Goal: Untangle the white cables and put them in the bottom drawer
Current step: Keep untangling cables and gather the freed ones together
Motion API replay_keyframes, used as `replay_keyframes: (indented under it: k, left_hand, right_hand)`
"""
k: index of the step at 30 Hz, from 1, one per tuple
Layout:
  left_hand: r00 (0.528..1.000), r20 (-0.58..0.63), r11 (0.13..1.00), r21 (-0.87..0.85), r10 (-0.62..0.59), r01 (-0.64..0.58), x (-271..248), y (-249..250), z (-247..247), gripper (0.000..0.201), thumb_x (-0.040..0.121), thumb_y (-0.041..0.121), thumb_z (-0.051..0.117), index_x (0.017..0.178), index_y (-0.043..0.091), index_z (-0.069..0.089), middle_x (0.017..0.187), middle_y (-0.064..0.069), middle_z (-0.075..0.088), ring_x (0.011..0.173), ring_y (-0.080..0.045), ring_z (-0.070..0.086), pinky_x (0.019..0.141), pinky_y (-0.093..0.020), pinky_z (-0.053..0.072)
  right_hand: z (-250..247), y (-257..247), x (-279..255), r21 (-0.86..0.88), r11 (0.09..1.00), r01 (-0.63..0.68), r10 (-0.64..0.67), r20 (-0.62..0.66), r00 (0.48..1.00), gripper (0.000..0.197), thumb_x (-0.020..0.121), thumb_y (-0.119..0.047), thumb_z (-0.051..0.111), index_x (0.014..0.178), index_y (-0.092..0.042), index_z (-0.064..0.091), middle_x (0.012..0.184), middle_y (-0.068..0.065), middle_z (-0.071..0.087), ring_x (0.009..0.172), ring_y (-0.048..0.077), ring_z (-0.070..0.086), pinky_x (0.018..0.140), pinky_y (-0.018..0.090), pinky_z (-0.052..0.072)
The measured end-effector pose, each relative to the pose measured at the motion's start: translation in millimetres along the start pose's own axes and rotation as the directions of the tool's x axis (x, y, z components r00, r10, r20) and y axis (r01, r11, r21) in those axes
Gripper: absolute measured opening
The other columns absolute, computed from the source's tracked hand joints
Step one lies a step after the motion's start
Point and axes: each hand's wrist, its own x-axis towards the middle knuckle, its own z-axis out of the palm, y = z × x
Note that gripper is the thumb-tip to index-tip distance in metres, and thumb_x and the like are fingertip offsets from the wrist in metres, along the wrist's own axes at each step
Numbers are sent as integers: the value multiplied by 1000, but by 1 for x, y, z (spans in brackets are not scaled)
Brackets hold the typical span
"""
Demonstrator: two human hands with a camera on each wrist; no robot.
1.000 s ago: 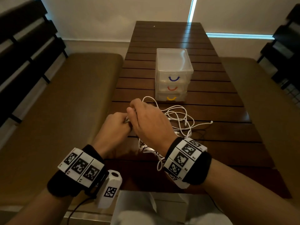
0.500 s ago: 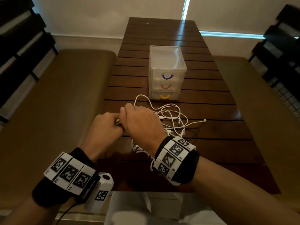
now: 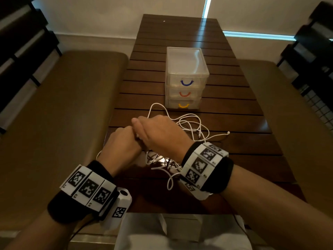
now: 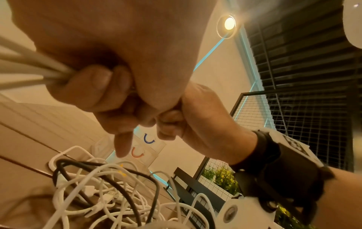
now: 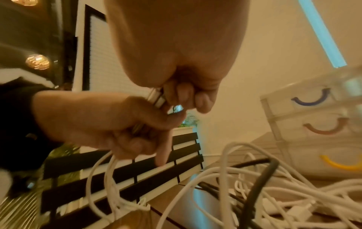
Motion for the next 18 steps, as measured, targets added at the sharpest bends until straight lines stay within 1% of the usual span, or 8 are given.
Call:
replay_keyframes:
  k: [2,4,6,8,11,13,15,18]
  left_hand:
    - [999,-36,995,-98,-23,19,4,-8,3,19,89,16,53,77,4,61,76,-16,64,70,-31,59,65,-40,49]
    - [998,-24,988,-147,-55,51,11,-16,4,28,90,19,48,73,4,66,69,-12,63,67,-30,59,63,-43,50]
    - [997,-25,982,-178,-68,63,14,-21,3,34,92,23,46,74,7,69,68,-9,63,66,-30,59,64,-45,49]
    - [997,-31,976,-207,-77,69,16,-24,6,36,93,26,46,71,13,71,66,-6,65,67,-28,61,67,-46,53]
    - [998,-7,960,-273,-68,64,18,-23,12,41,96,33,43,70,20,72,68,-1,70,68,-24,65,71,-46,55]
    - [998,3,950,-305,-64,62,19,-19,15,45,99,37,41,70,21,72,68,2,71,64,-15,66,66,-38,55]
    - [999,-1,945,-324,-51,48,17,-15,18,47,101,37,42,68,23,72,64,6,70,54,-1,63,54,-22,46]
    - [1000,-8,937,-350,-25,21,13,-10,18,47,102,37,42,69,24,73,63,7,69,50,2,60,45,-10,36]
  right_hand:
    - [-7,11,2,177,976,-125,119,48,992,45,106,-43,23,94,-16,57,74,0,57,76,25,59,71,37,45]
    - [-9,32,7,217,946,-243,244,22,970,43,104,-49,24,91,-19,52,76,1,59,75,23,58,71,37,44]
    - [-6,61,12,-4,940,-343,342,26,939,34,104,-43,33,93,-17,52,84,5,60,78,25,56,71,36,43]
    - [1,89,13,-286,880,-379,425,119,897,22,101,-28,45,101,-10,59,104,13,59,93,31,59,77,40,46]
    - [19,113,2,-434,812,-391,523,242,817,28,98,-21,51,122,-10,58,128,15,49,119,36,50,90,44,47]
    - [28,116,-5,-448,813,-372,505,225,833,30,99,-19,49,127,-11,55,133,14,49,124,34,46,90,45,47]
    - [32,116,-9,-489,805,-336,470,180,864,27,99,-18,49,123,-8,58,132,13,51,124,32,46,90,43,47]
    - [25,115,-8,-490,799,-348,432,65,899,23,99,-17,51,118,-8,60,127,14,49,118,32,46,90,42,46]
